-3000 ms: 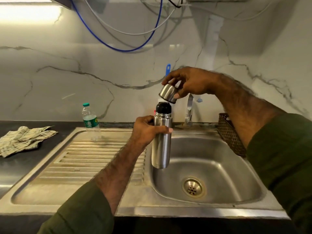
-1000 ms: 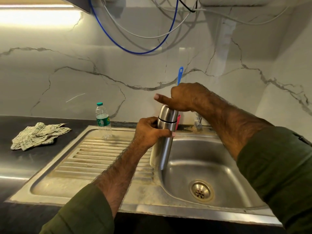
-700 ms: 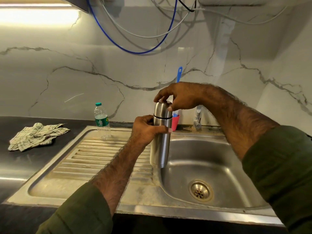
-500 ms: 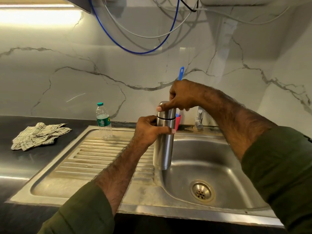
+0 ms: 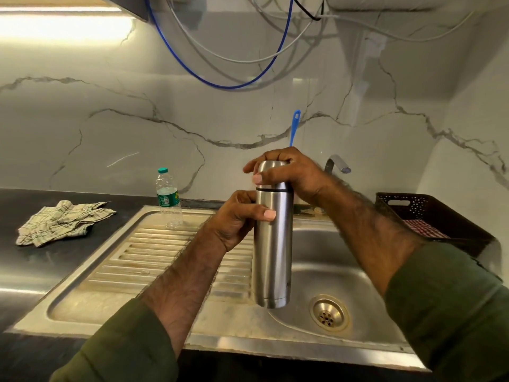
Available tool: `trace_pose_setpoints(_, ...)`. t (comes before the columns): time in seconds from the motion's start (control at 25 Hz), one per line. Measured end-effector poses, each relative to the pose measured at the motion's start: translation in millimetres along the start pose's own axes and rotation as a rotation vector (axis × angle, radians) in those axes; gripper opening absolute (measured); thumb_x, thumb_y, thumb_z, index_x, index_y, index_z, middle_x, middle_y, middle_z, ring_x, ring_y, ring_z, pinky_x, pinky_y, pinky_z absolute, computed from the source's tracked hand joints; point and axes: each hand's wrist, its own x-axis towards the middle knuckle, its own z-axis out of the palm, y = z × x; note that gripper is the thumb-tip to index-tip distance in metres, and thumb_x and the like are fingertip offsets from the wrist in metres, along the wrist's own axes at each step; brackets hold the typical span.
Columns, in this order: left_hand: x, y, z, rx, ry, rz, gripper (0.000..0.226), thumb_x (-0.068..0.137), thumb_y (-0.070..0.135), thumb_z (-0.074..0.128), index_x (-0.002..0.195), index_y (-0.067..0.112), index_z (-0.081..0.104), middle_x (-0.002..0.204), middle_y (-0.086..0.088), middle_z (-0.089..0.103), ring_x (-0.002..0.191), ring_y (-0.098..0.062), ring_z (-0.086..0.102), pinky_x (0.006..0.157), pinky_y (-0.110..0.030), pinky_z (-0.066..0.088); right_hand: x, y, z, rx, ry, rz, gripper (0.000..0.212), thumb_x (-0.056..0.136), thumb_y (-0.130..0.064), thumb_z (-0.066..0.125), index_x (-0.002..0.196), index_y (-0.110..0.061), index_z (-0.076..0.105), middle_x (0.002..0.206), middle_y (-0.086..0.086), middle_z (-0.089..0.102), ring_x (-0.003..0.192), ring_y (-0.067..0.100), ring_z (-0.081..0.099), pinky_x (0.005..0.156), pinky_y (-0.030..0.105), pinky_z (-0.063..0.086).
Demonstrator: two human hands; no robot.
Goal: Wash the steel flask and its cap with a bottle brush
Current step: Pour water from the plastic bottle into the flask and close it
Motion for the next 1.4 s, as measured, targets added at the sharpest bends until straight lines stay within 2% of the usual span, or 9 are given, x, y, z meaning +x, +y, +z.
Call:
trace_pose_setpoints(0.12,0.2,-0.6,9.0,0.185,0.163,0.023,0.04,0.06,0.018,0.092,0.095,0.0,0.081,0.095,-0.019,0.078,0.09,-0.032,0.074,0.089,-0.042,0.059,-2.3,8.8,5.1,0.008,0.177,0.075,0.023,0.074,-0.019,0.086,0.091,-0.007,0.077,0.095,0.01,0.078,0.092,0.029,0.075,0.089,0.051,0.062)
trace_pose_setpoints(0.24,0.7,-0.2,18.2,0.327,0.331,0.03,0.032,0.067,0.012,0.096,0.095,0.006,0.083,0.094,-0.015,0.081,0.091,-0.033,0.079,0.089,-0.045,0.063,2.4,13.5,13.2,-0.01,0.364,0.161,0.02,0.07,-0.021,0.089,0.083,-0.011,0.078,0.084,0.003,0.077,0.084,0.024,0.075,0.085,0.051,0.063)
trace_pose_setpoints(0.44,6.0,1.8,33.3,0.526,0.52,0.076,0.025,0.065,0.024,0.099,0.079,0.019,0.079,0.074,0.002,0.079,0.068,-0.014,0.076,0.066,-0.031,0.06,14.1,13.7,28.0,-0.117,0.679,0.203,0.017,0.069,-0.039,0.083,0.076,-0.026,0.074,0.073,-0.01,0.073,0.078,0.012,0.072,0.083,0.044,0.063)
trace_pose_setpoints(0.64,3.8,-4.1,35.3,0.946,0.714,0.087,0.048,0.059,0.069,0.09,0.079,0.031,0.068,0.07,0.012,0.071,0.063,-0.005,0.069,0.07,-0.034,0.061,15.2,9.5,27.9,-0.752,0.545,0.251,0.044,0.075,-0.063,0.059,0.094,-0.024,0.067,0.084,-0.004,0.068,0.078,0.017,0.065,0.075,0.039,0.06)
trace_pose_setpoints(0.76,-4.9,2.0,13.4,0.867,0.614,0.056,0.07,0.05,0.08,0.089,0.094,0.028,0.07,0.081,0.009,0.075,0.073,-0.008,0.072,0.073,-0.039,0.064,21.9,5.1,20.6,-0.727,0.48,0.196,0.041,0.071,-0.06,0.063,0.078,-0.02,0.069,0.07,-0.004,0.067,0.068,0.015,0.065,0.069,0.037,0.061)
trace_pose_setpoints(0.92,-20.5,24.5,-52.4,0.432,0.295,-0.025,0.073,0.068,0.036,0.098,0.13,0.017,0.066,0.119,-0.012,0.076,0.101,-0.024,0.074,0.094,-0.045,0.063,40.6,4.3,19.9,-0.532,0.354,-0.034,0.024,0.072,-0.049,0.077,0.075,-0.026,0.072,0.071,-0.009,0.069,0.069,0.007,0.066,0.066,0.031,0.057)
trace_pose_setpoints(1.12,-23.9,28.7,-100.7,0.328,-0.119,-0.21,0.069,0.086,0.008,0.08,0.148,0.012,0.053,0.143,-0.024,0.063,0.135,-0.039,0.06,0.113,-0.052,0.051,71.0,8.6,34.6,-0.372,0.243,-0.202,0.026,0.075,-0.046,0.084,0.085,-0.023,0.074,0.078,-0.008,0.072,0.076,0.009,0.07,0.07,0.029,0.059)
trace_pose_setpoints(1.24,-17.6,29.3,-109.0,0.369,-0.095,-0.204,0.064,0.077,0.017,0.086,0.135,0.01,0.061,0.132,-0.021,0.069,0.128,-0.04,0.065,0.11,-0.051,0.054,91.1,11.2,42.4,-0.326,0.245,-0.229,0.028,0.075,-0.046,0.083,0.086,-0.022,0.075,0.08,-0.006,0.073,0.076,0.011,0.071,0.072,0.034,0.062)
trace_pose_setpoints(1.4,-2.6,19.9,-106.1,0.52,0.209,-0.174,0.05,0.079,0.007,0.09,0.121,0.021,0.068,0.119,-0.005,0.076,0.115,-0.023,0.072,0.107,-0.045,0.056,115.0,13.8,43.1,-0.492,0.191,-0.149,0.032,0.075,-0.051,0.08,0.096,-0.028,0.071,0.088,-0.008,0.072,0.079,0.01,0.069,0.07,0.031,0.061)
